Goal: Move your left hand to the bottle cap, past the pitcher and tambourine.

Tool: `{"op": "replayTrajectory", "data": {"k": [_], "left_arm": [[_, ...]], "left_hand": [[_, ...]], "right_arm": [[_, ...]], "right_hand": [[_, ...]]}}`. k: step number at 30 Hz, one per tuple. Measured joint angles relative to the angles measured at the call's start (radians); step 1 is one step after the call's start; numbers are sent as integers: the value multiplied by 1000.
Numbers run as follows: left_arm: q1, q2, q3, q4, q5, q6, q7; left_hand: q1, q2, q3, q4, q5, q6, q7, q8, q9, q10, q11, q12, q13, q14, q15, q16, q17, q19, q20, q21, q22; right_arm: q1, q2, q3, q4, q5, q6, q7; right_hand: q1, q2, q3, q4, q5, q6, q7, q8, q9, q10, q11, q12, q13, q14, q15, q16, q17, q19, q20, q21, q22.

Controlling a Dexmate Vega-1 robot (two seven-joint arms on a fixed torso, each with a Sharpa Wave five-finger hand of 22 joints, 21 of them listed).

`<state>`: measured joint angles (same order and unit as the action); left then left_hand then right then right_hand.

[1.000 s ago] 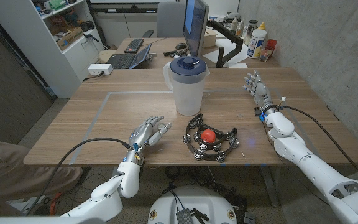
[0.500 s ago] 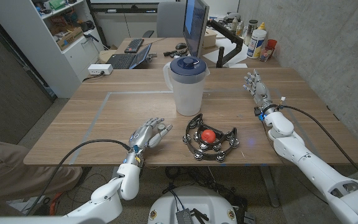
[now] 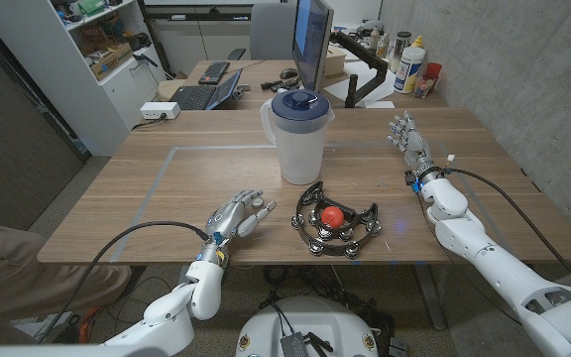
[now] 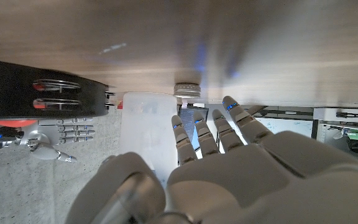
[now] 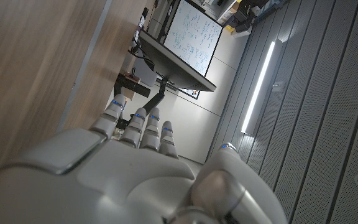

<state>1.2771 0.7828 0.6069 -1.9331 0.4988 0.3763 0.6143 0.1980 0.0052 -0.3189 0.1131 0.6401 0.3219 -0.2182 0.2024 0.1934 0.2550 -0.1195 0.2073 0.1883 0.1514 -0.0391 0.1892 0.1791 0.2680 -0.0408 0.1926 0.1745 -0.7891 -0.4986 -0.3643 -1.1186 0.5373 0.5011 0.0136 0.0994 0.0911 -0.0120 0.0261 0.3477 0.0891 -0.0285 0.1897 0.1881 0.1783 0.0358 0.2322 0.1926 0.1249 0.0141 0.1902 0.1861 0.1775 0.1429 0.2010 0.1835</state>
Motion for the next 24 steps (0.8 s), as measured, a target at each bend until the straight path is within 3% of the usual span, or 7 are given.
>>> {"op": "replayTrajectory", "data": {"k": [24], "left_arm": [[-15, 22, 4, -3, 6, 10, -39]], "left_hand": [[3, -3, -3, 3, 7, 35, 1, 9, -3, 12, 1, 0, 0, 3, 3, 0, 0, 0, 0, 0, 0]], "right_arm": [[6, 4, -2, 1, -4, 0, -10]], "right_hand": [[10, 1, 0, 0, 0, 0, 0, 0, 0, 0, 0, 0, 0, 0, 0, 0, 0, 0, 0, 0, 0]]}}
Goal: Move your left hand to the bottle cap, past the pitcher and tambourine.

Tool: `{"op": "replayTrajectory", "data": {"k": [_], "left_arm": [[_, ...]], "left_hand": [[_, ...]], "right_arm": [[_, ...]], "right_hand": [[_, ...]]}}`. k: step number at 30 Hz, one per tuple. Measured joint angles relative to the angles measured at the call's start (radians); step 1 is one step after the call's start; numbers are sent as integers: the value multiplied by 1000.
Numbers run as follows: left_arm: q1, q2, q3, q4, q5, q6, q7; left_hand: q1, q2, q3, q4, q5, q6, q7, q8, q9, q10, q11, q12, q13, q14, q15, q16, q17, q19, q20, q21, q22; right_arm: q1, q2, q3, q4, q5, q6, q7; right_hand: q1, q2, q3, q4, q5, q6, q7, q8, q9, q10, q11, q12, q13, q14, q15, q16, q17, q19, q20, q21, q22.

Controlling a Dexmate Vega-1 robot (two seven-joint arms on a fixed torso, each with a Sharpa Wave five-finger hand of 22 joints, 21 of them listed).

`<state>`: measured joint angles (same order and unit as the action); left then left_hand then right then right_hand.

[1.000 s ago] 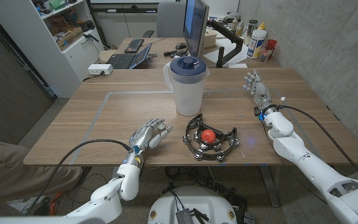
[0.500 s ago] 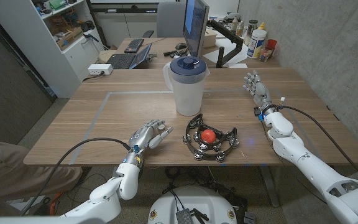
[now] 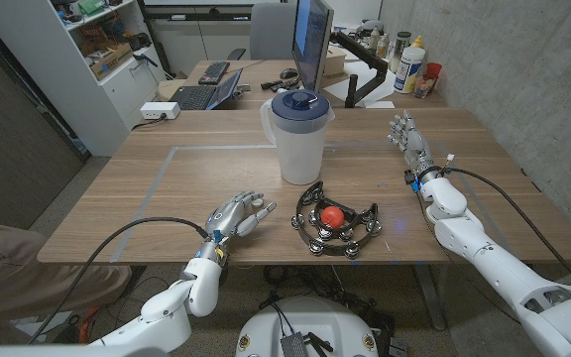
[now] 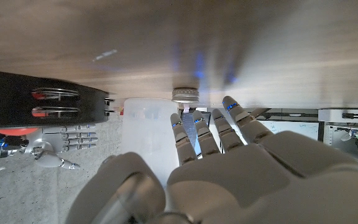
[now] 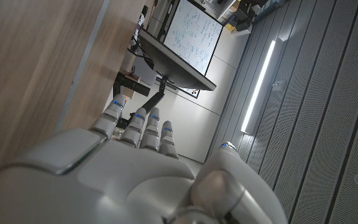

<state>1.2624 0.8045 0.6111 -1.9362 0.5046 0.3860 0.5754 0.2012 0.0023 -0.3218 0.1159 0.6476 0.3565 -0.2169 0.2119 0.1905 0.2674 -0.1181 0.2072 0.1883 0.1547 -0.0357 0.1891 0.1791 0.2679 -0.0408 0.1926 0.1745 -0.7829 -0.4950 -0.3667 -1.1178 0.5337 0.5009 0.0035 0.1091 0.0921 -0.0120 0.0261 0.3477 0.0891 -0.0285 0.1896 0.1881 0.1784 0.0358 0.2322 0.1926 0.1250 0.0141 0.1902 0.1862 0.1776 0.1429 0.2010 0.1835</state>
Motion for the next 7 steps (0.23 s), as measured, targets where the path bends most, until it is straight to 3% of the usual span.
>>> {"op": "replayTrajectory", "data": {"k": [7], "left_arm": [[-4, 2, 4, -2, 6, 8, -9]], "left_hand": [[1, -1, 0, 0, 4, 1, -1, 0, 0, 0, 0, 0, 0, 0, 0, 0, 0, 0, 0, 0, 0]], "right_arm": [[5, 4, 0, 10, 0, 2, 3]], "right_hand": [[0, 0, 0, 0, 0, 0, 0, 0, 0, 0, 0, 0, 0, 0, 0, 0, 0, 0, 0, 0, 0]]}}
